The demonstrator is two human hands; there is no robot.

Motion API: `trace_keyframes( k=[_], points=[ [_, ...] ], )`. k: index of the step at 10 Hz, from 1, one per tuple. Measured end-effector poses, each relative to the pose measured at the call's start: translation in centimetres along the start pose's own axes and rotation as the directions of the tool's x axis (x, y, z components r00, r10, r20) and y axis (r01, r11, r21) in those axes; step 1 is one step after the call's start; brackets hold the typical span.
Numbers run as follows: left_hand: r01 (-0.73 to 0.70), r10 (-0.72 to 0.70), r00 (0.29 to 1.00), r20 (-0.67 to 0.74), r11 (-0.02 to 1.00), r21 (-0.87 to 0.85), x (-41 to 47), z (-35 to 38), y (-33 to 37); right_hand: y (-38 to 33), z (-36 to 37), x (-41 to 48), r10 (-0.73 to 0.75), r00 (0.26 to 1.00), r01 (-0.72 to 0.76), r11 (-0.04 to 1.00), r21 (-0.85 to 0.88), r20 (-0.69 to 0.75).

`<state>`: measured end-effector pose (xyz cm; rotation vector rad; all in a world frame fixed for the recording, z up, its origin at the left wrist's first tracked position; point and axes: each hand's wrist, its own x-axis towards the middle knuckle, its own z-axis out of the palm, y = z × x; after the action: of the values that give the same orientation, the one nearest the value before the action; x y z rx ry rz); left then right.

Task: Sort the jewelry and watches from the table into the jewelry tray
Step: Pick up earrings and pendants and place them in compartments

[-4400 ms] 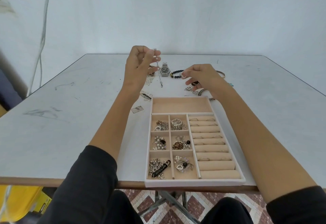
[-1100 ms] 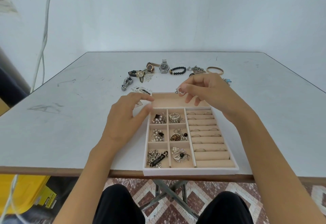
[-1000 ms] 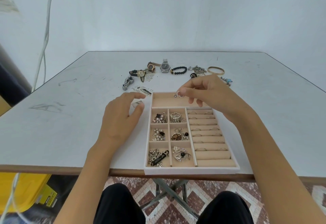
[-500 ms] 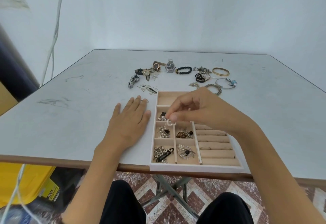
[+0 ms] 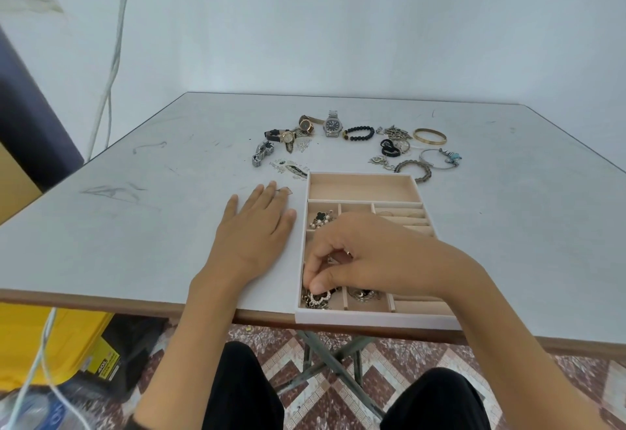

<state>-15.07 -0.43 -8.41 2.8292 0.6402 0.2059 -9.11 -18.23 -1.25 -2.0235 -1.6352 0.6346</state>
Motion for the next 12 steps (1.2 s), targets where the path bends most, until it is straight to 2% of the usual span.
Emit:
trace_keyframes(
  k=[2,5,7,9,11,12],
  points=[
    [0.001,-0.001,1.0,-0.001,1.0,-0.008,0.0,0.0,0.0,-0.3,0.1,-0.1,-0.047,0.996,0.036,0.99,-0.137,-0.076],
    [0.001,-0.001,1.0,-0.006,1.0,-0.016,0.0,0.0,0.0,-0.3,0.0,-0.3,-0.02,0.999,0.017,0.994,-0.112,-0.025],
    [0.001,-0.001,1.0,0.0,1.0,-0.017,-0.1,0.0,0.0,0.1,-0.2,-0.4,-0.032,0.999,0.033,0.997,-0.075,0.009],
    [0.004,-0.004,1.0,0.001,1.0,-0.017,-0.1,0.0,0.0,1.3,-1.8,0.0,-0.094,0.995,0.095,0.99,0.1,-0.017],
    [-0.005,0.005,1.0,-0.001,1.0,-0.012,-0.2,-0.2,0.1,4.5,-6.8,1.9,0.043,0.961,-0.007,0.991,0.13,-0.274],
    [-0.01,0.01,1.0,-0.006,1.0,-0.024,-0.2,-0.3,0.2,8.4,-9.6,3.5,0.196,0.861,-0.184,0.98,0.073,-0.469]
  ],
)
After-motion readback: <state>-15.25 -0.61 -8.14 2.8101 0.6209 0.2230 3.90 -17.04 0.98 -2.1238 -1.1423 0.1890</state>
